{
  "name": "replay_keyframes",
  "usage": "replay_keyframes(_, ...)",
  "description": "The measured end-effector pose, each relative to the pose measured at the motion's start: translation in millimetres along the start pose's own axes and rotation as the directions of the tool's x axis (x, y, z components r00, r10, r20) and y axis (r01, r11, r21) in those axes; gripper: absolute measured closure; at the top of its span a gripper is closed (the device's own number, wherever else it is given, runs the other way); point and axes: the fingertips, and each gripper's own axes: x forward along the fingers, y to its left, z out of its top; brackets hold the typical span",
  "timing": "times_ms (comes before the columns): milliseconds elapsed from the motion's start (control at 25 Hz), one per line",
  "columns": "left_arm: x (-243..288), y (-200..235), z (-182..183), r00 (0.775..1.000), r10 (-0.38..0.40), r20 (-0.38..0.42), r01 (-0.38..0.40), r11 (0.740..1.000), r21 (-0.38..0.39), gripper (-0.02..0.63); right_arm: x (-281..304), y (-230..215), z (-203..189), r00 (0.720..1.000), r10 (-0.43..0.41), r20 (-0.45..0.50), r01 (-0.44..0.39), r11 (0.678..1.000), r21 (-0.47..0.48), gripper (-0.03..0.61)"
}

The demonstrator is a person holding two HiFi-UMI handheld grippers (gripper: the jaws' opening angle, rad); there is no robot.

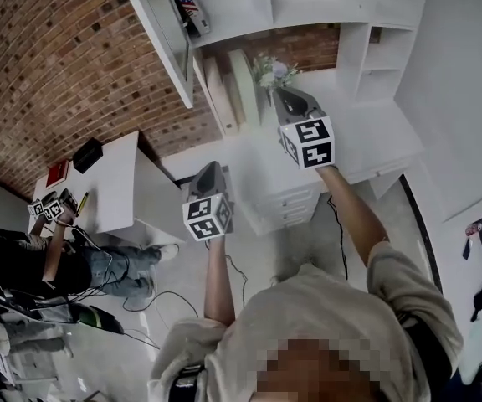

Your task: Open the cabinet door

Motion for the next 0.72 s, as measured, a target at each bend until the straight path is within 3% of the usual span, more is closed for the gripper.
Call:
replay_keyframes(360,35.5,-23.5,0.2,0.999,0.01,-0.032,-0.01,1.0,-0.006,0.588,-25.4,-46.6,-59.3,0.998,-0.012,-0.07,0.015,0.999,0.037,0.565)
replay_keyframes(720,56.0,-33.9,-21.8,0.998,0.035,-0.059,-0.035,0.999,0.0,0.588,-45.1,-71.1,-120.9,0.992,0.007,-0.13,0.003,0.997,0.078,0.565)
